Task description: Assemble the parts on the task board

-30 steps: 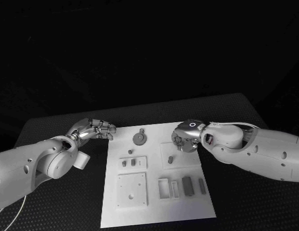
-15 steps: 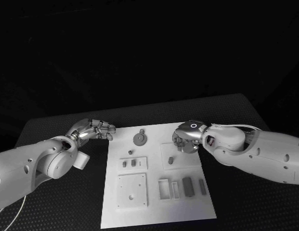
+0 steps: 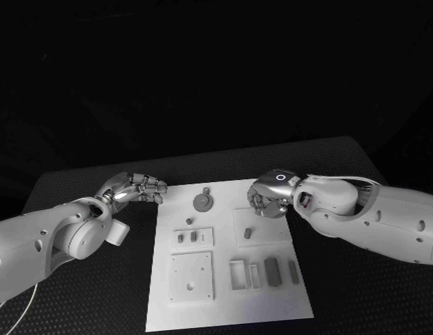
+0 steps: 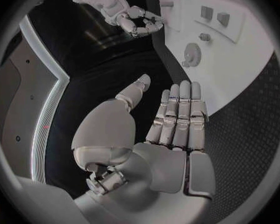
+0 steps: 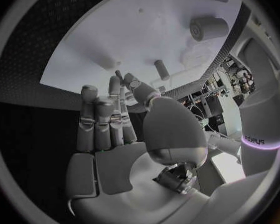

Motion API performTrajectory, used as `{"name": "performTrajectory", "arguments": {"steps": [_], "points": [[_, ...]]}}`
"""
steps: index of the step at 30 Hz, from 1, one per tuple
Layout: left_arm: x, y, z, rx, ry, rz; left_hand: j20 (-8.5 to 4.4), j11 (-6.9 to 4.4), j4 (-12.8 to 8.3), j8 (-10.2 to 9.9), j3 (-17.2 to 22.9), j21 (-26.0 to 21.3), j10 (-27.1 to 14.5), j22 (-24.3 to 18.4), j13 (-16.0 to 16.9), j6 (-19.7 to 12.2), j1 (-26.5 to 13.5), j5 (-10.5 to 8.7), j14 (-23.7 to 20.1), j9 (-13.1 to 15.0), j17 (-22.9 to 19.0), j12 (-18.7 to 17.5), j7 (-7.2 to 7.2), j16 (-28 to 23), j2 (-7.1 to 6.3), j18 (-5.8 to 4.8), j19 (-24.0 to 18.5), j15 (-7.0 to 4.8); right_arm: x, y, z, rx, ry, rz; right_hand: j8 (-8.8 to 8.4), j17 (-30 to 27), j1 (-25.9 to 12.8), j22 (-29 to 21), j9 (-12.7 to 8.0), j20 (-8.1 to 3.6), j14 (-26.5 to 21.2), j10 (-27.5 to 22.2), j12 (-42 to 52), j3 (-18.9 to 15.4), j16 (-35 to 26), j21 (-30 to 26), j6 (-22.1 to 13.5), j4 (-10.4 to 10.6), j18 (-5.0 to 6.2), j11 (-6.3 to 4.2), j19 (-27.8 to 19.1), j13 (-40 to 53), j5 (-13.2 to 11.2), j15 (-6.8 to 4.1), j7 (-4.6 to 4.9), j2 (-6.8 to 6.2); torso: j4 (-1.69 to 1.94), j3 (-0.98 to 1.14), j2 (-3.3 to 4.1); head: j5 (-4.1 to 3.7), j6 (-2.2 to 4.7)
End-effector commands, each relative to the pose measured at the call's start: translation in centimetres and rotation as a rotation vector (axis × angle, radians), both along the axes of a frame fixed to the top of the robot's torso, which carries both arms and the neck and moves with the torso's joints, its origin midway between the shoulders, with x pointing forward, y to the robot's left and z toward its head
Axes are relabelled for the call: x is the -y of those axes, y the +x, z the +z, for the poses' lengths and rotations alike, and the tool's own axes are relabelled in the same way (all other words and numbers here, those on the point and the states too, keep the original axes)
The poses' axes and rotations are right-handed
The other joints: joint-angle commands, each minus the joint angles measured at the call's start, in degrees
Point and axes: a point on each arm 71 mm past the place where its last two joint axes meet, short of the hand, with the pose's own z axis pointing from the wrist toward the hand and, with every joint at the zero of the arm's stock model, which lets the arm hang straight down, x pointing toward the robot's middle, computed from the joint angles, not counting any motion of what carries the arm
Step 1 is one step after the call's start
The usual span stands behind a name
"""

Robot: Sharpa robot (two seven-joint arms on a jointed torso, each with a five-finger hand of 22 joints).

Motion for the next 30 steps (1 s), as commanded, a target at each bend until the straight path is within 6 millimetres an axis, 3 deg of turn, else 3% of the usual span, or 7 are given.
{"name": "performTrajectory", "arguments": {"steps": [1, 14, 21, 25, 30], "points": [[0.2, 0.0, 0.1, -0.001, -0.012, -0.012, 0.10, -0.10, 0.0, 0.3, -0.3, -0.1, 0.4, -0.1, -0.1, -0.1, 0.1, 0.11, 0.3, -0.1, 0.1, -0.2, 0.14, -0.2, 0.36, 0.43, 0.3, 0.02, -0.2, 0.0, 0.4, -0.003, 0.022, 0.007, 0.20, -0.1, 0.3, 1.0, 0.1, -0.33, 0.1, 0.4, 0.3, 0.2, 0.2, 0.3, 0.5, 0.1, 1.73, 0.03, 0.2, -0.1, -0.1, -0.44, 0.01, 0.02, 0.06, 0.01, 0.01, 0.02, -0.02], [0.2, 0.1, 0.0, -0.002, -0.010, -0.009, 0.10, -0.07, 0.0, 0.3, -0.3, -0.1, 0.4, -0.2, -0.2, -0.2, 0.1, 0.11, 0.4, -0.1, 0.3, -0.4, 0.18, -0.5, 0.32, 0.42, 0.3, 0.03, -1.5, -0.8, 2.3, -0.014, 0.162, 0.036, 0.19, -0.1, 0.4, 1.0, 0.1, -0.36, 0.1, 0.5, 0.3, 0.3, 0.2, 0.3, 0.5, 0.1, 1.73, -0.03, 0.2, -0.1, -0.1, -0.50, 0.02, 0.04, 0.03, -0.05, 0.02, 0.47, -0.29], [0.0, 0.2, 0.0, 0.000, -0.007, -0.002, 0.11, -0.07, 0.0, 0.3, -0.3, -0.1, 0.5, -0.3, -0.2, -0.2, 0.2, 0.11, 0.4, -0.1, 0.4, -0.4, 0.18, -0.6, 0.32, 0.41, 0.3, 0.03, -3.5, -1.7, 3.0, 0.001, 0.261, 0.104, 0.16, -0.1, 0.5, 1.0, 0.1, -0.41, 0.1, 0.5, 0.3, 0.3, 0.2, 0.3, 0.5, 0.1, 1.73, -0.07, 0.2, -0.1, -0.1, -0.55, 0.03, 0.02, 0.00, 0.02, -0.06, 1.50, -0.50], [0.0, 0.3, 0.0, 0.002, -0.006, 0.002, 0.11, -0.07, 0.0, 0.3, -0.3, -0.1, 0.5, -0.3, -0.2, -0.2, 0.2, 0.11, 0.4, -0.1, 0.5, -0.5, 0.19, -0.6, 0.32, 0.41, 0.3, 0.03, -4.7, -2.6, 3.0, -0.004, 0.320, 0.148, 0.13, -0.1, 0.6, 1.0, 0.1, -0.44, 0.1, 0.5, 0.3, 0.3, 0.2, 0.3, 0.5, 0.1, 1.73, -0.09, 0.2, -0.2, -0.1, -0.59, 0.05, 0.02, 0.01, -0.07, 0.00, 2.05, -0.51], [-0.1, 0.4, 0.0, 0.004, -0.005, 0.009, 0.11, -0.07, 0.0, 0.3, -0.3, -0.1, 0.5, -0.3, -0.3, -0.2, 0.2, 0.12, 0.4, -0.1, 0.5, -0.5, 0.18, -0.7, 0.31, 0.41, 0.3, 0.04, -6.2, -3.5, 2.4, -0.025, 0.381, 0.195, 0.10, -0.2, 0.6, 1.0, 0.1, -0.46, 0.1, 0.4, 0.3, 0.4, 0.1, 0.3, 0.5, 0.1, 1.73, -0.11, 0.2, -0.2, -0.1, -0.62, 0.06, 0.01, 0.01, -0.05, -0.03, 3.33, -0.68]]}}
